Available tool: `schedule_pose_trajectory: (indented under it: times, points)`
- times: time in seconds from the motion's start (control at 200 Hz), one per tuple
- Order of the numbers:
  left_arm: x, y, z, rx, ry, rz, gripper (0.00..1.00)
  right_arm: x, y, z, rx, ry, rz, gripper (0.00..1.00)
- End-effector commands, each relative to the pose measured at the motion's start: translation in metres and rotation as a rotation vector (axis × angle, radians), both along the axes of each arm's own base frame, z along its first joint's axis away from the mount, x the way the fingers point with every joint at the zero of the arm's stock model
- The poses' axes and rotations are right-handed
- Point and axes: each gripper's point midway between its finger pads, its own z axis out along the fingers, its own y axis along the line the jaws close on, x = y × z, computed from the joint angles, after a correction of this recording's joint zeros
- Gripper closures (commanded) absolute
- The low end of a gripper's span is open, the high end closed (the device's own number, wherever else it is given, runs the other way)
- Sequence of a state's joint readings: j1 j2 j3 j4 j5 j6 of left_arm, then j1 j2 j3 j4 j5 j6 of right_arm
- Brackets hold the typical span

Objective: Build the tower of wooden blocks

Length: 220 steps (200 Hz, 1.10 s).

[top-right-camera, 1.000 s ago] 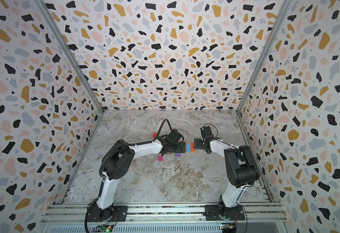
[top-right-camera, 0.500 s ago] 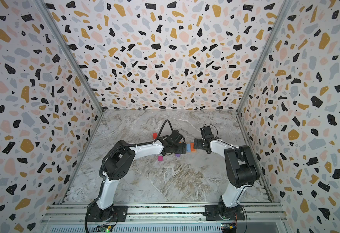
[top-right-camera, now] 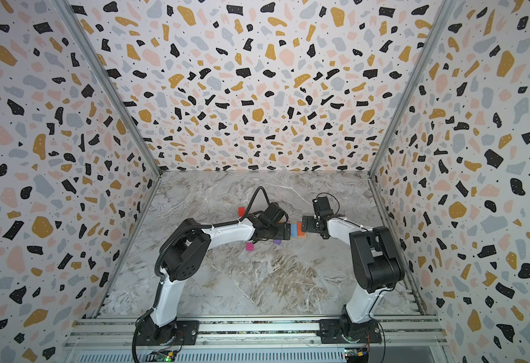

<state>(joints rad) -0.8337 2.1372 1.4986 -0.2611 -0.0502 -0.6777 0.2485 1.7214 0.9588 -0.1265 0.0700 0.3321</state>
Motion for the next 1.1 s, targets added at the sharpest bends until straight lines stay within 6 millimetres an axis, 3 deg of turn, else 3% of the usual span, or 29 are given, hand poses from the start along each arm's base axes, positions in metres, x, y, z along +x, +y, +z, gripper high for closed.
schedule_pose_trajectory:
  times: [0.0,0.541,1.096]
  points:
    - [-0.021,0.006,-0.018,0.041,0.082,-0.01,0.0,0.007,0.002,0.012,0.015,-0.026,0.001,0.02]
    - [-0.02,0.006,-0.018,0.047,0.077,-0.014,0.0,0.007,-0.001,0.012,0.001,-0.024,-0.009,0.02]
    - [0.001,0.017,-0.001,0.099,0.022,-0.002,0.0,0.004,-0.01,0.045,0.0,-0.088,-0.042,0.02]
